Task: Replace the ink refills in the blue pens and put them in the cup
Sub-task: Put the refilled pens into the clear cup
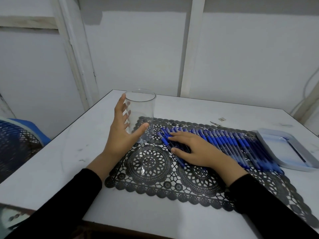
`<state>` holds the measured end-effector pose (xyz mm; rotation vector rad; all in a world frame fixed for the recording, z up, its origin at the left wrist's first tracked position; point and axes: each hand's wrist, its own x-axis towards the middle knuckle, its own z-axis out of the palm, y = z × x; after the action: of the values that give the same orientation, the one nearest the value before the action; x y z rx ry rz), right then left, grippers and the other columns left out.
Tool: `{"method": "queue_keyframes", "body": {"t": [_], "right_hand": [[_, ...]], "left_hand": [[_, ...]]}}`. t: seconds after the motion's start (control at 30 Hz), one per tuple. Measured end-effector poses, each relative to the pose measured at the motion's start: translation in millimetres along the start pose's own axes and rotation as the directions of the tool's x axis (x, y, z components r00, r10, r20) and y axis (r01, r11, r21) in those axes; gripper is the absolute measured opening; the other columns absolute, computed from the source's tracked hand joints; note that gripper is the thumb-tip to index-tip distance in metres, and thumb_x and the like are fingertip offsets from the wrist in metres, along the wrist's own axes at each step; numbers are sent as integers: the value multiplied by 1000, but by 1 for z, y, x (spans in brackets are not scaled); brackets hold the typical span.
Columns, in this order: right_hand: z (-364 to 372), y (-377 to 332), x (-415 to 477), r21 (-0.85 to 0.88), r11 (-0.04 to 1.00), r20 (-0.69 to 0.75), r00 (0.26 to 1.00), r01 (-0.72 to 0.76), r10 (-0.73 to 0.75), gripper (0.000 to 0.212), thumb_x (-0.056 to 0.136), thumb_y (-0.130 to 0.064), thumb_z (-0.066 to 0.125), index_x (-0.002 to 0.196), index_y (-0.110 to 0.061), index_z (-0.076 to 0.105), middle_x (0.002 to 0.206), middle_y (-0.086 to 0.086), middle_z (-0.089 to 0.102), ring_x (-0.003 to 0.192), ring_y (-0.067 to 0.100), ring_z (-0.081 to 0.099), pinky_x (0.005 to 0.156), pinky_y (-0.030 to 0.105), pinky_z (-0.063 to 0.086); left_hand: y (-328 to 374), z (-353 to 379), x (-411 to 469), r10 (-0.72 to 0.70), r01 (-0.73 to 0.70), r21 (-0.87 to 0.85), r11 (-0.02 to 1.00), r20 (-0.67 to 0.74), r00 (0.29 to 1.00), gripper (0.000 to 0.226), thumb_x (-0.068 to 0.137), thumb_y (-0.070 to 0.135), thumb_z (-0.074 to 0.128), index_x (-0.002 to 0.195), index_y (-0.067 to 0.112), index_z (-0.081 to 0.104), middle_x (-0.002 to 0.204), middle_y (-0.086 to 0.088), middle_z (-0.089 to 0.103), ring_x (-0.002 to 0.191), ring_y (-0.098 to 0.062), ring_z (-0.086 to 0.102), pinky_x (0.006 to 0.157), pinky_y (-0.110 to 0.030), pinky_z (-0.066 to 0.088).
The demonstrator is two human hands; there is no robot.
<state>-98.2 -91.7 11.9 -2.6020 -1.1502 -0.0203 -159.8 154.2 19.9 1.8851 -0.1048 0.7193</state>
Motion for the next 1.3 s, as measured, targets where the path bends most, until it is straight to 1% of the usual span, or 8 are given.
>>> {"method": "queue_keyframes", "body": {"t": [0.2, 0.3, 0.4, 0.53, 0.7, 0.9, 1.07, 1.3], "right_hand": [[-9, -3, -5, 111, 993, -72, 996, -36, 44, 44, 102, -39, 44, 143, -25, 47, 146, -7, 48, 135, 9, 39, 112, 26, 26], [-16, 1, -10, 199, 976, -154, 980, -91, 123, 40, 100, -35, 49, 139, -24, 52, 140, -5, 54, 129, 11, 46, 109, 31, 37], [-21, 6, -13, 241, 959, -218, 955, -148, 202, 37, 99, -32, 54, 134, -22, 58, 133, -6, 59, 124, 9, 50, 105, 29, 40], [-25, 13, -15, 269, 946, -279, 926, -180, 255, 31, 97, -27, 57, 127, -21, 64, 120, -7, 66, 109, 4, 56, 92, 20, 40], [-36, 27, -21, 284, 927, -350, 873, -246, 339, 26, 96, -21, 58, 120, -15, 67, 110, -1, 69, 96, 7, 56, 85, 19, 39], [-47, 57, -32, 261, 892, -356, 822, -370, 445, 24, 95, -21, 59, 117, -15, 69, 106, 2, 70, 93, 12, 61, 85, 23, 45], [-48, 70, -25, 119, 924, -214, 899, -364, 381, 36, 96, -28, 60, 128, -14, 62, 122, 3, 63, 111, 18, 55, 91, 23, 37], [-41, 76, -3, -51, 944, 13, 944, -327, 328, 55, 94, -50, 55, 143, -25, 46, 148, -5, 44, 134, 26, 34, 111, 41, 30]], "left_hand": [[0, 0, -4, 93, -79, 203, 976, -57, 994, 110, 81, 47, 77, 155, 42, -5, 164, 18, -3, 151, -4, 2, 122, -52, 20], [13, 5, -8, 431, -356, 390, 849, -123, 894, 79, 88, 33, 72, 151, 23, 27, 156, -6, 21, 148, -20, 21, 118, -47, 29], [20, 20, -11, 615, -593, 428, 682, 103, 782, 49, 93, 20, 67, 136, 14, 46, 133, -15, 48, 122, -17, 47, 103, -35, 47], [22, 46, -19, 427, -534, 355, 767, 339, 838, 31, 98, 25, 59, 128, 16, 60, 118, 2, 60, 106, -8, 57, 90, -27, 52], [29, 75, -9, 99, -317, 432, 845, 456, 885, 40, 102, 40, 48, 137, 23, 54, 133, 8, 55, 121, -9, 52, 102, -29, 43], [28, 114, 26, -67, -274, 508, 816, 555, 829, 49, 101, 47, 46, 143, 23, 47, 142, 2, 52, 128, -15, 50, 105, -32, 40], [21, 133, 54, -250, -259, 604, 754, 629, 736, 63, 96, 57, 51, 147, 21, 43, 147, -2, 48, 131, -20, 48, 107, -37, 41], [13, 129, 63, -294, -259, 603, 755, 664, 688, 68, 92, 56, 57, 148, 19, 43, 147, -2, 47, 131, -20, 47, 106, -34, 39]]}}
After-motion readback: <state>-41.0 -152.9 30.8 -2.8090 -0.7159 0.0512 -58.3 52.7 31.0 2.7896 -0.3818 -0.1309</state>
